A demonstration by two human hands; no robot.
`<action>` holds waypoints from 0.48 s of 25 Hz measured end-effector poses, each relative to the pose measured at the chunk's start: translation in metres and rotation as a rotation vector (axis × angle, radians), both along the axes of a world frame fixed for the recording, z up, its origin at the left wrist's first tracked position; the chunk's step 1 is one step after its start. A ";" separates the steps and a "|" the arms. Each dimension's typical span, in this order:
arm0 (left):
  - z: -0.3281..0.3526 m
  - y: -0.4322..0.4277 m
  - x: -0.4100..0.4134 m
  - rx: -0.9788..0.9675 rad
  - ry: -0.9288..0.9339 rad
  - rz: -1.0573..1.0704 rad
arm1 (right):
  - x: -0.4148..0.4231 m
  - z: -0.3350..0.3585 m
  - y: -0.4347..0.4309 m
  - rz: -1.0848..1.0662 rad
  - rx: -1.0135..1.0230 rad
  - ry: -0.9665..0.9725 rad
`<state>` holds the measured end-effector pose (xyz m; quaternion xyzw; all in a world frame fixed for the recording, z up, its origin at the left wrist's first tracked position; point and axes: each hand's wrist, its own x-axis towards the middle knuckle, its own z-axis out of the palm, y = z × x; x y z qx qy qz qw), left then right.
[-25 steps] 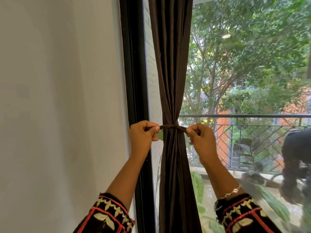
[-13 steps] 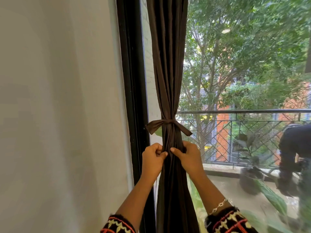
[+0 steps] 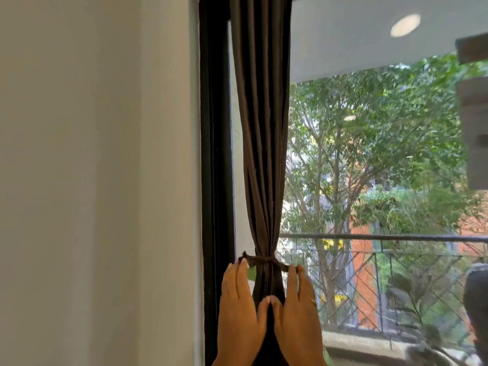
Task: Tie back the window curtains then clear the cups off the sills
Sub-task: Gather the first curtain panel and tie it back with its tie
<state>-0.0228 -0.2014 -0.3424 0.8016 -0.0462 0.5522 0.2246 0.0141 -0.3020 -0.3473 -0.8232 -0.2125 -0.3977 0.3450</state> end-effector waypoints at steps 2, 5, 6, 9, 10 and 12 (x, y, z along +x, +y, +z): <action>0.021 0.003 0.005 0.149 -0.078 0.099 | 0.000 0.022 -0.006 0.011 -0.029 -0.032; 0.059 0.009 0.008 0.287 -0.093 0.250 | 0.003 0.056 -0.014 -0.035 -0.008 -0.265; 0.072 0.010 0.008 0.313 -0.103 0.280 | 0.005 0.066 -0.017 -0.066 -0.028 -0.334; 0.106 0.015 0.005 0.376 -0.128 0.344 | 0.011 0.096 -0.023 -0.116 -0.089 -0.448; 0.116 0.016 0.003 0.390 -0.149 0.363 | 0.011 0.105 -0.024 -0.131 -0.091 -0.471; 0.134 0.019 -0.002 0.406 -0.181 0.390 | 0.010 0.123 -0.027 -0.170 -0.100 -0.507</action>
